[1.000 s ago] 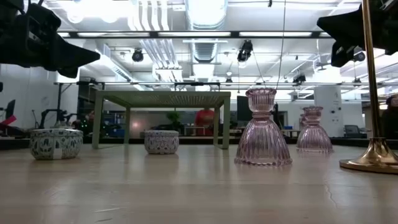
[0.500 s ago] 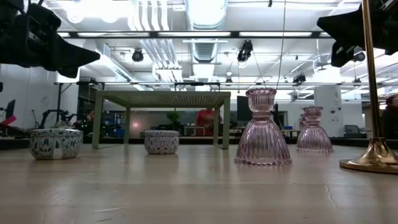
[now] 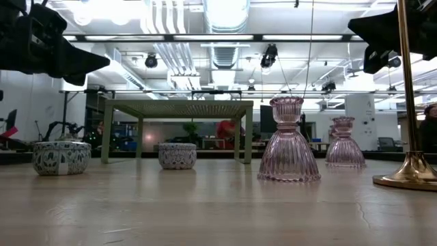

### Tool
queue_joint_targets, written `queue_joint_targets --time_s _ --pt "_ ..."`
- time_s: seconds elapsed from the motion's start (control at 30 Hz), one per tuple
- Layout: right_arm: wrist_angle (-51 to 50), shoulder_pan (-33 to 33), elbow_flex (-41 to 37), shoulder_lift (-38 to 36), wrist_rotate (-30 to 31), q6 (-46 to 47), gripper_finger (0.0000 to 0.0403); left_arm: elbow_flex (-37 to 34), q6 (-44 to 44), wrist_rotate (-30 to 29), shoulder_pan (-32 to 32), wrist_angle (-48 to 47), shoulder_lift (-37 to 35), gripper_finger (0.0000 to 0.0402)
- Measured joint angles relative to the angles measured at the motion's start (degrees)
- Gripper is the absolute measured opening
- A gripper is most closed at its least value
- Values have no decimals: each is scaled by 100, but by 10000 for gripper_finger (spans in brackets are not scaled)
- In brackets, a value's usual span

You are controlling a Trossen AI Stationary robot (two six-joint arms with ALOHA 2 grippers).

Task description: Pick & Place candle stick holders

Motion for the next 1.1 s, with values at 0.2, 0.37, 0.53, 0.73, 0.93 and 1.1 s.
queue_joint_targets --time_s 0.2,0.37,0.53,0.73,0.93,1.1 --pt "0 0 2 0 -2 2 8 0 0 0 0 1 0 14" --pt "18 1 1 0 -1 0 8 0 0 0 -1 1 1 14" --pt "329 0 0 1 -5 111 8 0 0 0 0 2 0 14" --pt "500 0 0 4 -5 533 8 0 0 0 -1 0 0 14" --pt "473 -15 1 212 292 434 8 0 2 0 -1 0 0 14" --pt "279 -15 0 723 761 681 9 0 0 0 0 0 1 14"
